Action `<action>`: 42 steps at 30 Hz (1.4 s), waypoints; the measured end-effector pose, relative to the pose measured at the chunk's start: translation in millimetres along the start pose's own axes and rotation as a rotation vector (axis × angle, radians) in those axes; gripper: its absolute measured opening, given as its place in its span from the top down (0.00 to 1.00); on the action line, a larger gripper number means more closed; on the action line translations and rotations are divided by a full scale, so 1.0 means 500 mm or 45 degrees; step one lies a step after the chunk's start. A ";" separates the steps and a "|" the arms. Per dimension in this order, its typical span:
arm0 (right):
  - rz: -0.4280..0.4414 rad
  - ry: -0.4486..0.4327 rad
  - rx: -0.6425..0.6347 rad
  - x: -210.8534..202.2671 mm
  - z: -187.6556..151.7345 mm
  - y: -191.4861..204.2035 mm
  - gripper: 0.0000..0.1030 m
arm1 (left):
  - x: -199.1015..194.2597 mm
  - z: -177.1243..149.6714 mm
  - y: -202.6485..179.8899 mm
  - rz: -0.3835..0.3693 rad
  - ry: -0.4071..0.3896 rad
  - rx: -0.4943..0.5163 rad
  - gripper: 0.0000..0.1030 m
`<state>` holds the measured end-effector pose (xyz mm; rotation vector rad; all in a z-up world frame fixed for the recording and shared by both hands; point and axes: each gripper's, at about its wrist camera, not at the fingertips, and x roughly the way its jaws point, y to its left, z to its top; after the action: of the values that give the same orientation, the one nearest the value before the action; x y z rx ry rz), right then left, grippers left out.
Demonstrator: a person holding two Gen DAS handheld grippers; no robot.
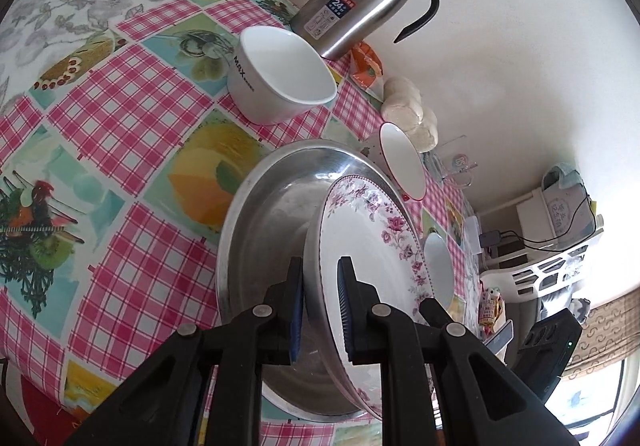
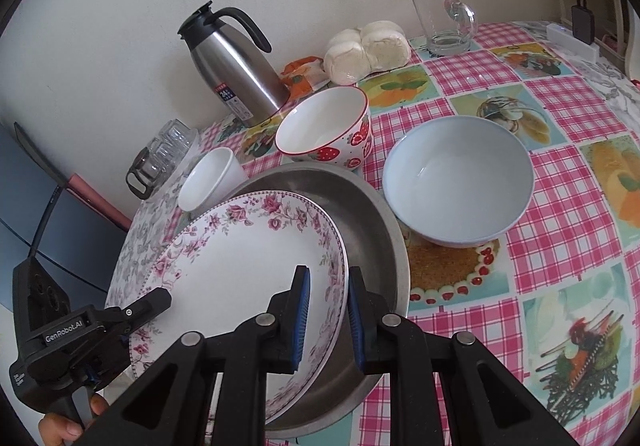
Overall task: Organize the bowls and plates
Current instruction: 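Carry the pink-floral plate with both grippers and lower it into the steel basin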
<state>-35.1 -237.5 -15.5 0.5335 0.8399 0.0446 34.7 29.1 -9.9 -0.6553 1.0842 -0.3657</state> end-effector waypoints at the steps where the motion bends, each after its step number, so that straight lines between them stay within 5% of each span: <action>1: -0.002 -0.002 0.003 0.003 0.001 0.000 0.81 | 0.003 0.001 0.001 0.003 0.002 0.000 0.85; 42: -0.103 -0.025 -0.082 0.062 0.018 0.002 0.81 | 0.074 0.012 0.010 0.150 0.048 0.030 0.84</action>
<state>-7.4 -232.8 -31.9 0.4385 0.8371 -0.0076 55.7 13.6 -36.9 -0.5623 1.1469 -0.2895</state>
